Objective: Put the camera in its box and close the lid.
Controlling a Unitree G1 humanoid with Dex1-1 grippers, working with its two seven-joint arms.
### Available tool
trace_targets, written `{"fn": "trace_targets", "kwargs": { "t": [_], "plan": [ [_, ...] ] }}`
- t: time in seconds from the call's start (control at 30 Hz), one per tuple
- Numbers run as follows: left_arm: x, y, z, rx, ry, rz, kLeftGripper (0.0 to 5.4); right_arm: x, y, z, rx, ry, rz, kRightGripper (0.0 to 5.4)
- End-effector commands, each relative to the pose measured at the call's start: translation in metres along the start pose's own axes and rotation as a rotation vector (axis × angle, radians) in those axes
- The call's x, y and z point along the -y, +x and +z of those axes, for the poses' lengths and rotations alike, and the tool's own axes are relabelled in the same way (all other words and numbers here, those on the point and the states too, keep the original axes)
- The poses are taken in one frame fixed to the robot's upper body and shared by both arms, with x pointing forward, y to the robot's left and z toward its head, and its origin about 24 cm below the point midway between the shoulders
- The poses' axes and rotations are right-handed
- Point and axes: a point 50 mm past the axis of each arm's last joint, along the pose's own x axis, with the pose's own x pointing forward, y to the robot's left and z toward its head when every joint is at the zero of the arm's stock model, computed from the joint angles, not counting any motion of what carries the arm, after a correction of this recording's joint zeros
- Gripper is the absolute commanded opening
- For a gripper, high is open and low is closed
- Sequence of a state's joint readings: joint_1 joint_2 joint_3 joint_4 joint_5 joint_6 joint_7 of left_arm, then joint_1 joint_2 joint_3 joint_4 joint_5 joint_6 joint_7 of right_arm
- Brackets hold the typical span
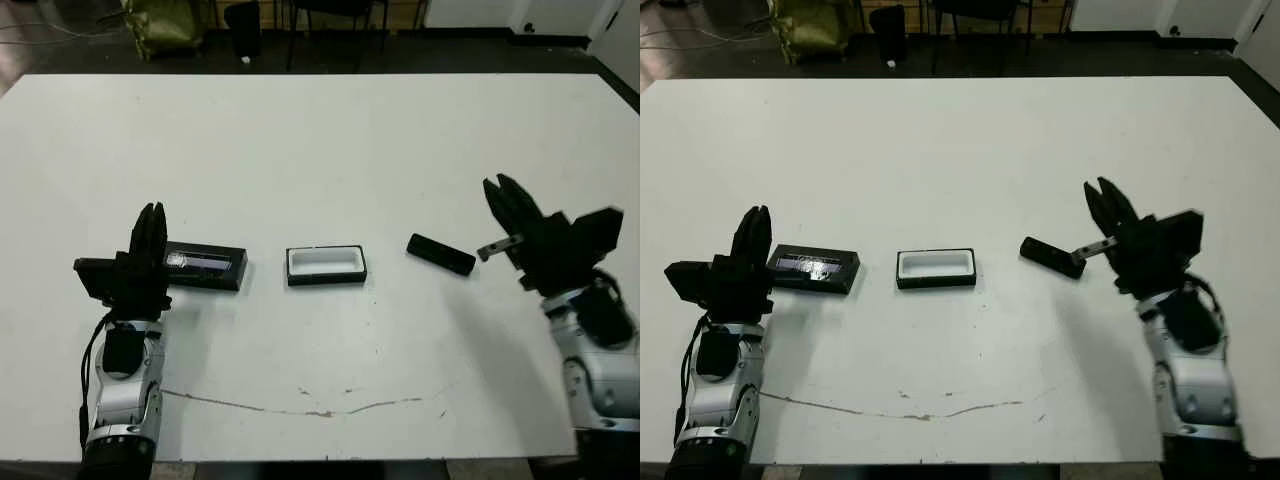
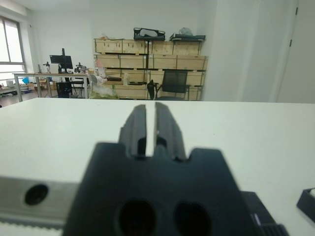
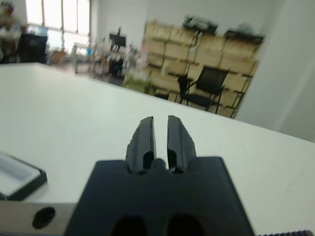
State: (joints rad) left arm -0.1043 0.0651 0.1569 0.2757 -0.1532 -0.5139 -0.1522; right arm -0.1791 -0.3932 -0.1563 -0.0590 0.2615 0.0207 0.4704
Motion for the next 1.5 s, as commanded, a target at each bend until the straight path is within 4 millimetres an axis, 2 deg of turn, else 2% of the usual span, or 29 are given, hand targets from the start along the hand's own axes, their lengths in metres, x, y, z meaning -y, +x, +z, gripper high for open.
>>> {"fn": "trace_targets", "kwargs": {
  "t": [0.03, 0.33, 0.77, 1.13, 1.5],
  "plan": [
    [-0.002, -0.009, -0.010, -0.053, -0.003, 0.006, 0.00, 0.012, 0.001, -0.003, -0.090, -0.017, 0.040, 0.57],
    [-0.003, -0.011, -0.010, -0.056, 0.000, 0.008, 0.00, 0.028, 0.012, -0.012, -0.230, -0.018, 0.206, 2.60],
    [-0.004, -0.013, -0.011, -0.068, 0.004, 0.006, 0.00, 0.028, 0.020, -0.026, -0.291, 0.048, 0.425, 5.38],
    [-0.005, -0.013, -0.012, -0.065, -0.008, -0.003, 0.00, 0.032, 0.021, -0.037, -0.305, 0.207, 0.558, 5.38],
    [-0.008, -0.014, -0.013, -0.064, 0.012, -0.007, 0.00, 0.031, 0.024, -0.046, -0.320, 0.227, 0.597, 5.38]
  ]
}}
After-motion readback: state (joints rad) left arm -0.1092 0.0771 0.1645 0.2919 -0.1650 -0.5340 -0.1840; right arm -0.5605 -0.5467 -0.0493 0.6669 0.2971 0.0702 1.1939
